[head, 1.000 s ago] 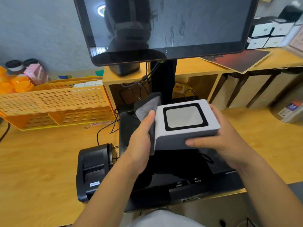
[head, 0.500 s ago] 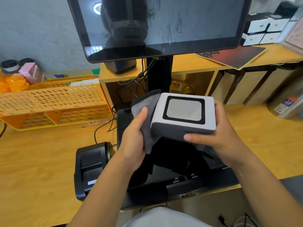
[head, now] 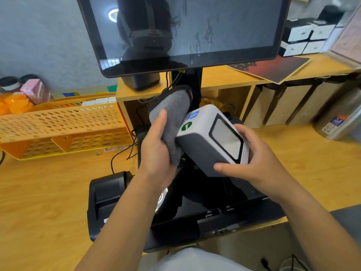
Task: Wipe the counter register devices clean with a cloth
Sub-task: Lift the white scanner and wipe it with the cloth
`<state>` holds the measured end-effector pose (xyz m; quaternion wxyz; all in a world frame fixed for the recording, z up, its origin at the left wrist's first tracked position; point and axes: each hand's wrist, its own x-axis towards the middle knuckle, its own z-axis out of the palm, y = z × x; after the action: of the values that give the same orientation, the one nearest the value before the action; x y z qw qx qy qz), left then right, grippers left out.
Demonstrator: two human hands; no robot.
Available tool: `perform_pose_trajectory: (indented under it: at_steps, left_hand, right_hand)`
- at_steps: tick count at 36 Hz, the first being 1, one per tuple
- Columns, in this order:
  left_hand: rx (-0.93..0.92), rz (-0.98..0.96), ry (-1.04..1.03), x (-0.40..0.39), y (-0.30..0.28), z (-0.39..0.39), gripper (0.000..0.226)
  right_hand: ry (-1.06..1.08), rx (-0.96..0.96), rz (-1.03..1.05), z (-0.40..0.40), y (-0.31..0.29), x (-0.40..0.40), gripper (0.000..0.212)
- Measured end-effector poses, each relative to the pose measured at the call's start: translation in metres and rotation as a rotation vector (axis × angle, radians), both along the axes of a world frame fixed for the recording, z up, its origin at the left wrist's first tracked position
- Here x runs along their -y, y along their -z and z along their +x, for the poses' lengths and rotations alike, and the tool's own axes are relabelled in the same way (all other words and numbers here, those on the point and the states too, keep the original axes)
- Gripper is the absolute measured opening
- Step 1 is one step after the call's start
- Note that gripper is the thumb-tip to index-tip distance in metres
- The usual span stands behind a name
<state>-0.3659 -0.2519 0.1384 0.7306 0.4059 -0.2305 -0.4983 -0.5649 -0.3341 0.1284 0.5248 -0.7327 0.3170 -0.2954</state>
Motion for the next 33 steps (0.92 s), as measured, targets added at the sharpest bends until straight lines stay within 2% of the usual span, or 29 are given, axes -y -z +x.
perform_pose_trajectory:
  at_steps: [5, 9, 12, 14, 16, 18, 20, 24, 25, 27, 29, 31, 33]
  left_hand:
    - [0.066, -0.098, 0.072, 0.009, -0.008, -0.023, 0.05]
    - [0.261, -0.068, 0.18, 0.018, -0.008, -0.035, 0.051]
    - [0.361, -0.036, 0.276, 0.015, -0.006, -0.04, 0.05]
    - [0.482, -0.025, 0.281, 0.009, 0.0, -0.043, 0.063]
    - [0.641, -0.032, 0.335, -0.001, 0.008, -0.043, 0.065]
    - [0.763, -0.055, 0.381, -0.013, 0.014, -0.042, 0.05]
    - [0.744, -0.076, 0.39, -0.019, 0.015, -0.045, 0.045]
    - [0.699, -0.083, 0.359, -0.021, 0.013, -0.046, 0.041]
    - [0.738, -0.083, 0.341, -0.021, 0.014, -0.044, 0.044]
    - [0.777, -0.053, 0.335, -0.021, 0.013, -0.039, 0.07]
    - [0.646, 0.021, 0.312, -0.02, 0.005, -0.033, 0.081]
    - [0.444, 0.077, 0.244, -0.016, -0.002, -0.029, 0.065]
    - [0.283, 0.028, 0.15, -0.009, -0.003, -0.024, 0.044]
  right_hand:
    - [-0.005, 0.267, 0.283, 0.011, 0.0, -0.011, 0.071]
    - [0.038, 0.451, 0.53, 0.014, -0.002, -0.017, 0.071]
    - [0.059, 0.594, 0.641, 0.013, -0.007, -0.016, 0.045]
    - [0.096, 0.657, 0.683, 0.011, -0.01, -0.013, 0.027]
    - [0.13, 0.716, 0.711, 0.009, -0.012, -0.009, 0.03]
    - [0.147, 0.754, 0.732, 0.007, -0.013, -0.006, 0.042]
    - [0.14, 0.757, 0.741, 0.006, -0.013, -0.004, 0.051]
    - [0.073, 0.726, 0.735, 0.006, -0.011, -0.005, 0.05]
    - [0.054, 0.709, 0.729, 0.006, -0.01, -0.008, 0.05]
    - [-0.002, 0.682, 0.729, 0.006, -0.006, -0.013, 0.057]
    - [-0.078, 0.682, 0.743, 0.006, 0.0, -0.021, 0.065]
    - [-0.156, 0.727, 0.798, 0.006, 0.005, -0.027, 0.068]
    - [-0.215, 0.779, 0.854, 0.005, 0.008, -0.031, 0.067]
